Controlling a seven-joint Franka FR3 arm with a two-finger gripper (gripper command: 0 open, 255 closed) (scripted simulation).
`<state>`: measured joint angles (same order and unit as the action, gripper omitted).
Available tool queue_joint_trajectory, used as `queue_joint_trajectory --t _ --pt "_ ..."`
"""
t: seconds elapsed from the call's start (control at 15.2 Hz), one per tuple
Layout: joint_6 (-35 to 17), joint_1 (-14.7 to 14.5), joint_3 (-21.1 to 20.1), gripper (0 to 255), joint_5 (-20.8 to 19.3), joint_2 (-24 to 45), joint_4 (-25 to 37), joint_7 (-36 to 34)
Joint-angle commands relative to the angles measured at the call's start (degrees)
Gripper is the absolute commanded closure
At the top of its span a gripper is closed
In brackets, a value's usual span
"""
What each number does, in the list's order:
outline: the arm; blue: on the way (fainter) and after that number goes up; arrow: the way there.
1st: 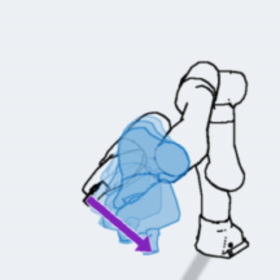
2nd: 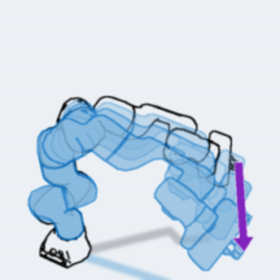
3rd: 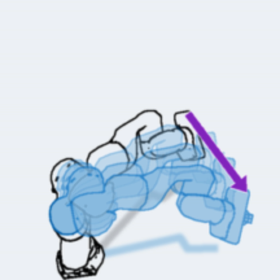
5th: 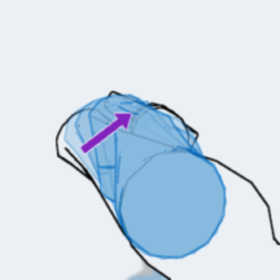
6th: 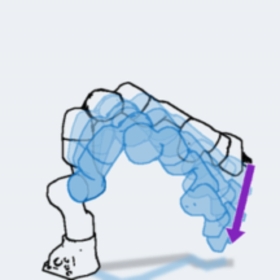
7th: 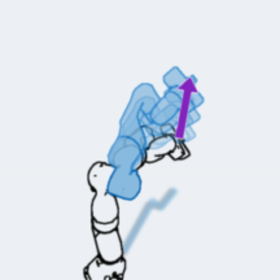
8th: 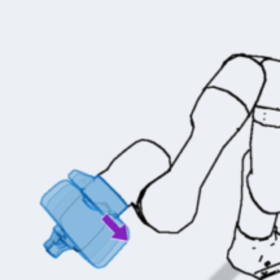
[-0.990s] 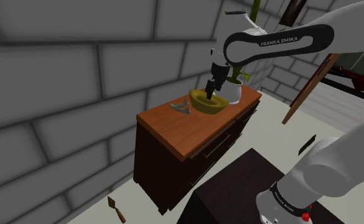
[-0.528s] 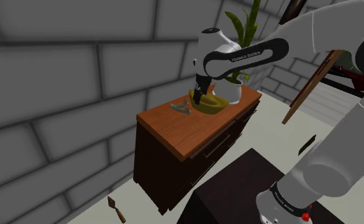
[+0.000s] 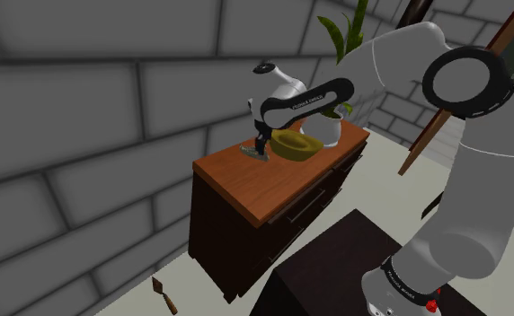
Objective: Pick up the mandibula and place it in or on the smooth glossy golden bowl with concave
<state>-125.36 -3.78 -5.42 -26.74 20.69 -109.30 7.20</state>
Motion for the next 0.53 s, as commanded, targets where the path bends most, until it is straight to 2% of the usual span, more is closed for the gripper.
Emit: queue_joint_trajectory --t 0.0,0.13,0.46 --pt "-0.6 -0.7 0.3 0 -2.2 3.9 2.8 0.4" --pt "-0.8 -1.3 0.6 0 -3.6 6.8 5.2 0.8" --pt "-3.6 -0.8 1.3 0 -4.6 9.0 4.8 0.2"
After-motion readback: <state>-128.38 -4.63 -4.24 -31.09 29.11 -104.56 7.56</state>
